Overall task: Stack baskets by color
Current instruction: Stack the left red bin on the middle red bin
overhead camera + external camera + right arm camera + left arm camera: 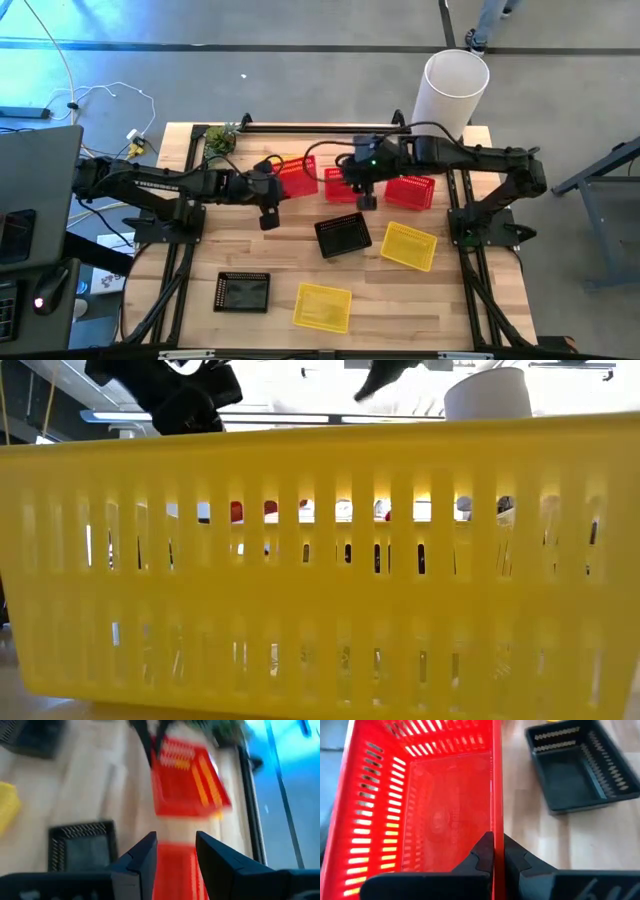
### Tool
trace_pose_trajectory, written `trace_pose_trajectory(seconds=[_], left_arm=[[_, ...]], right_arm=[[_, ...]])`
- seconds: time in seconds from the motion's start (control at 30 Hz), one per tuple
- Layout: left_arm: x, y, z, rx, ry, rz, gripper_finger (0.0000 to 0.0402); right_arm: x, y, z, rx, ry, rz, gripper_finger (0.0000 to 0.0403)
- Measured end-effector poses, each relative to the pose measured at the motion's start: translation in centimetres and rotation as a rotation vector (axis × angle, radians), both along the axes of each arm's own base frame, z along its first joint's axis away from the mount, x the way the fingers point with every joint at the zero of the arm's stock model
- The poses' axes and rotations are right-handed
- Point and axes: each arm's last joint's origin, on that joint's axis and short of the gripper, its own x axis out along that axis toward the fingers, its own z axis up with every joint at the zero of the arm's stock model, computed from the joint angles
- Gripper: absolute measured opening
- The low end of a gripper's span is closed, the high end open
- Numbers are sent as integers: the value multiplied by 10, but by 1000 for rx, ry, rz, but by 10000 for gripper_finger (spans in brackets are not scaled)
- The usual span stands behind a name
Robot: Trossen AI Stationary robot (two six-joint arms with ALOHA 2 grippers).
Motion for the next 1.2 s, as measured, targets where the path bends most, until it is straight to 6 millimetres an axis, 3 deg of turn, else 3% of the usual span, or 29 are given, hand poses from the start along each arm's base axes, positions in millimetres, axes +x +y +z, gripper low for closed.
trace_pose_trajectory(seconds=[0.27,0.63,0.9,1.2], left_arm=[[1,-12,-1,-58,-4,-24,0],[-1,-20,-4,-97,25,-21,0],[-4,-27,-7,-100,69,-46,0],[-3,-28,-7,-98,69,-52,0]], right_arm=[[27,24,-11,-17,-68,144,122],[67,44,-52,-12,-42,192,122],[91,45,-80,-25,-38,183,122],[101,42,-96,-56,-17,145,122]])
